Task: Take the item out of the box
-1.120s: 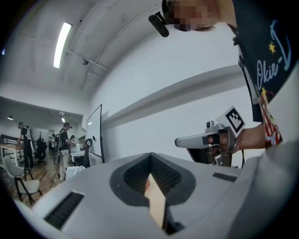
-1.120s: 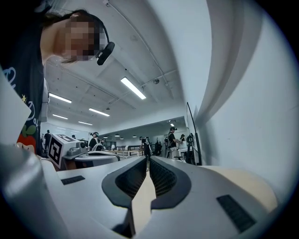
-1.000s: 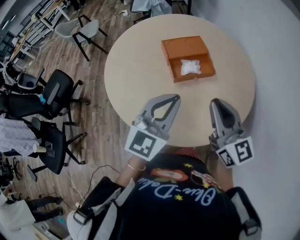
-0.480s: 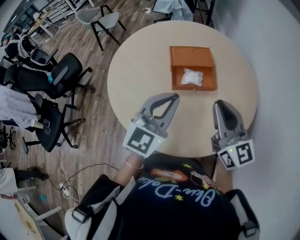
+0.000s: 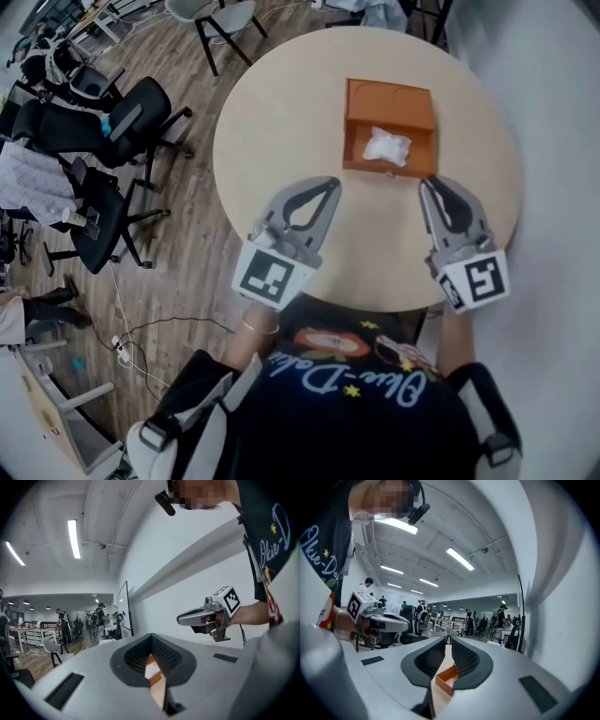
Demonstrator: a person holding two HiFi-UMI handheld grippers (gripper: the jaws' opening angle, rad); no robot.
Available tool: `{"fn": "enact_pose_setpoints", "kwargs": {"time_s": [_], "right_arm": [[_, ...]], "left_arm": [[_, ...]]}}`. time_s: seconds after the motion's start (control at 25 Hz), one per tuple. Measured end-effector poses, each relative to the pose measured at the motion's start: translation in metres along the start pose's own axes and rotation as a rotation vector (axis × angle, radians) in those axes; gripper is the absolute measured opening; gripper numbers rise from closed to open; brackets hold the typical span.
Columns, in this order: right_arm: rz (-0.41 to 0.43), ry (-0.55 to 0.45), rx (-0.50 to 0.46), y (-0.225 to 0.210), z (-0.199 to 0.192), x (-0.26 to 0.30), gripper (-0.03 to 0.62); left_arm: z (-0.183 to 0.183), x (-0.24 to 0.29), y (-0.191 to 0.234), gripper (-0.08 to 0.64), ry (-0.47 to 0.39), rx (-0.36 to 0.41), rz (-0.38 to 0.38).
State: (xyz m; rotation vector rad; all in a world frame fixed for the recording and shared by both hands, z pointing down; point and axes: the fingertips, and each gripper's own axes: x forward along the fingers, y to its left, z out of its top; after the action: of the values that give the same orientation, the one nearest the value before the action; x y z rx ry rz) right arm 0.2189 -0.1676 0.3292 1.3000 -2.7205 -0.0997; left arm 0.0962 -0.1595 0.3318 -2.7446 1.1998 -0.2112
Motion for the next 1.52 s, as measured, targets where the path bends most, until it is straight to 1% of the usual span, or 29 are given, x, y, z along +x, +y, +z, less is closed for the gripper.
{"fn": "enact_pose_setpoints", "kwargs": {"time_s": [0.16, 0.32, 0.44, 0.56, 0.68, 0.84, 1.0, 1.12, 1.28, 1.44, 1.52], "right_arm": [[-0.013, 0.051, -0.039, -0.018, -0.017, 0.025, 0.02], [-0.002, 0.164, -0.126, -0.04, -0.041, 0.045, 0.02], [0.021, 0.261, -0.173, -0.051, -0.06, 0.066, 0.02], [0.053, 0.341, -0.176, -0.055, -0.081, 0.088, 0.024], [0.099, 0.423, -0.172, -0.057, -0.106, 0.105, 0.045], [0.163, 0.541, -0.163, -0.061, -0.14, 0.123, 0.067], [0.223, 0.645, -0.178, -0.067, -0.172, 0.137, 0.091], [0.265, 0.712, -0.187, -0.069, -0.189, 0.145, 0.122], [0.309, 0.785, -0.208, -0.075, -0.211, 0.153, 0.128], [0.349, 0.877, -0.257, -0.076, -0.231, 0.154, 0.176], [0.369, 0.906, -0.265, -0.078, -0.241, 0.152, 0.183]], "left_arm": [[-0.014, 0.01, 0.015, -0.015, 0.042, 0.009, 0.0], [-0.014, 0.03, 0.023, -0.015, 0.032, 0.043, -0.01], [-0.017, 0.042, 0.032, -0.015, 0.024, 0.025, -0.015], [-0.022, 0.052, 0.036, -0.015, 0.034, 0.0, -0.025], [-0.027, 0.062, 0.041, -0.015, 0.039, -0.02, -0.025], [-0.036, 0.069, 0.049, -0.015, 0.053, -0.03, -0.021], [-0.046, 0.078, 0.056, -0.015, 0.064, -0.046, -0.015], [-0.047, 0.083, 0.06, -0.015, 0.063, -0.056, -0.008], [-0.052, 0.092, 0.065, -0.015, 0.068, -0.075, -0.002], [-0.057, 0.091, 0.07, -0.015, 0.071, -0.102, 0.001], [-0.061, 0.092, 0.072, -0.015, 0.079, -0.113, 0.008]]}}
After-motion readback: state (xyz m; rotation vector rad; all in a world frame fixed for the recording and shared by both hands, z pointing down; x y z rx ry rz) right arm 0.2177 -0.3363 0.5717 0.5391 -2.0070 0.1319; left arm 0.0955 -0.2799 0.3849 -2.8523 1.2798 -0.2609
